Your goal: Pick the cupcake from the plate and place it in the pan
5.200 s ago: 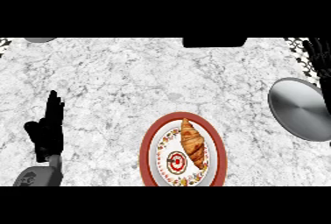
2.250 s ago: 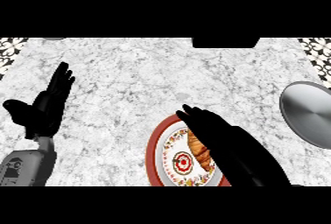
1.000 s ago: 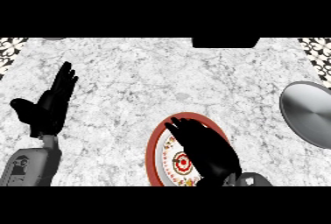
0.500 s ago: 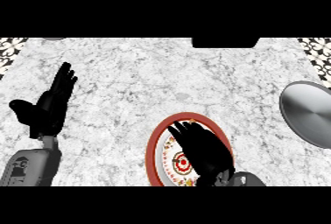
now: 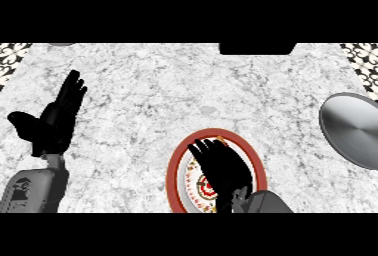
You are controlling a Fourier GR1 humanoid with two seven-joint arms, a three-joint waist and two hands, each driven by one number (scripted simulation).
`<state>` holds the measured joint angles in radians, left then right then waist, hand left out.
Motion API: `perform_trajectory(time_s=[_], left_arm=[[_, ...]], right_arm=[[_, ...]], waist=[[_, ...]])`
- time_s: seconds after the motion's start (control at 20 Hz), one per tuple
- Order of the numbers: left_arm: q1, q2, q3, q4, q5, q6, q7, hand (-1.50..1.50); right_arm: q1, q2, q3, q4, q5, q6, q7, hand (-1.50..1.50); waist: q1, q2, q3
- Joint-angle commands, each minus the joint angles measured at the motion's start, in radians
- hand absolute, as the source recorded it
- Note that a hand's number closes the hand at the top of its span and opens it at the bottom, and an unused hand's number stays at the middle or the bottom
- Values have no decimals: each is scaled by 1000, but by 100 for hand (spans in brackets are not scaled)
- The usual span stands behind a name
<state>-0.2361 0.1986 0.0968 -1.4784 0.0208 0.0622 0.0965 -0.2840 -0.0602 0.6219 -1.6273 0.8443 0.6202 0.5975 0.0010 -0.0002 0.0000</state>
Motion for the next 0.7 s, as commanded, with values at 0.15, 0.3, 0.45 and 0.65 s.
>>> perform_trajectory(time_s=[0.15, 0.3, 0.45, 0.65], left_arm=[[6, -23, -3, 1, -15, 3, -6, 0], [95, -10, 17, -22, -1, -30, -72, 0], [5, 5, 19, -33, -1, -19, 20, 0], [54, -27, -6, -26, -30, -15, -39, 0]], right_arm=[[41, 53, 31, 118, 72, -32, -33, -150], [103, 50, 61, 58, 73, -16, -40, -150], [38, -18, 41, 93, 51, -23, -224, 150], [-28, 47, 22, 206, 110, -35, -251, 150]], waist=[[1, 0, 0], [1, -1, 0], [1, 0, 0], [3, 0, 0]])
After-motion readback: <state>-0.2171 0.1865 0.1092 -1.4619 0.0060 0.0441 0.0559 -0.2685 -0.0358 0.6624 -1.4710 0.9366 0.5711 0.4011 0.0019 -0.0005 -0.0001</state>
